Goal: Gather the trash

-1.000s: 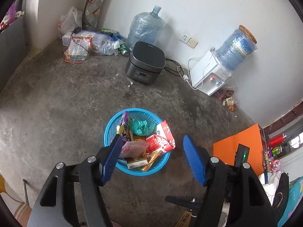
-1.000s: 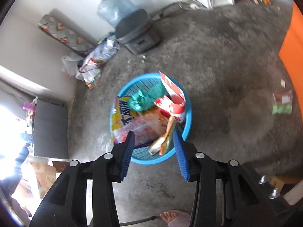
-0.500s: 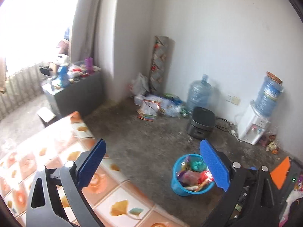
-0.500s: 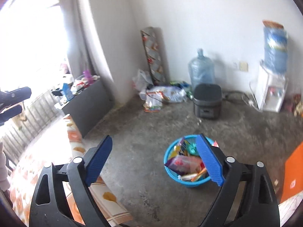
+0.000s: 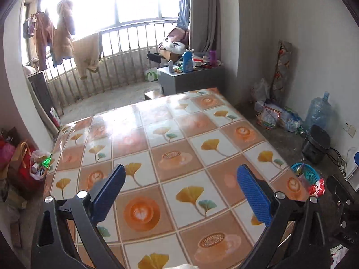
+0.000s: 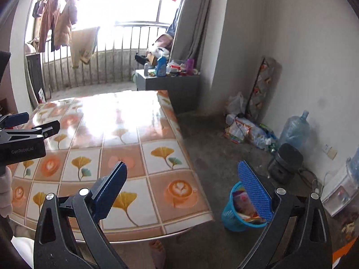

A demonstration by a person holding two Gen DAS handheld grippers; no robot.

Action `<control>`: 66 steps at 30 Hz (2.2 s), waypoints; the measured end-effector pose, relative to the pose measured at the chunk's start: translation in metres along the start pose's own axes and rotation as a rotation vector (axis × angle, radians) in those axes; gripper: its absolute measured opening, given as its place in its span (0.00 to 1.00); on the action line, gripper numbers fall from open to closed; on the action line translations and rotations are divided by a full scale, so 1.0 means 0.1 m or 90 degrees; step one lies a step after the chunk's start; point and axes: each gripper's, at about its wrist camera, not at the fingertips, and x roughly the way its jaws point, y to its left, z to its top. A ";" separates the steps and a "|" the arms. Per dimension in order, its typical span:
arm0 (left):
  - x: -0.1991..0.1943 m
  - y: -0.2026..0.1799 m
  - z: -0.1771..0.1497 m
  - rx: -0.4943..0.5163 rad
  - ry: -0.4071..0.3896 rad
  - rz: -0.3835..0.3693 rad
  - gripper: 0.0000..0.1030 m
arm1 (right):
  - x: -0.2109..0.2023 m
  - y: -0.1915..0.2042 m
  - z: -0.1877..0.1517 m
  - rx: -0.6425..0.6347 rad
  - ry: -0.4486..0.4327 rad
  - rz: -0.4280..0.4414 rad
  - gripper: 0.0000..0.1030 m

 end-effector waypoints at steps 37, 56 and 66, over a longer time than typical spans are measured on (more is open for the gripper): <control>0.34 -0.14 -0.42 0.042 0.133 -0.026 0.94 | 0.12 -0.04 -0.39 0.044 0.153 -0.095 0.92; 0.37 -0.11 -0.43 0.038 0.142 -0.027 0.94 | 0.16 -0.08 -0.42 0.042 0.157 -0.093 0.92; 0.39 -0.11 -0.45 0.039 0.145 -0.028 0.94 | 0.16 -0.09 -0.41 0.040 0.157 -0.093 0.92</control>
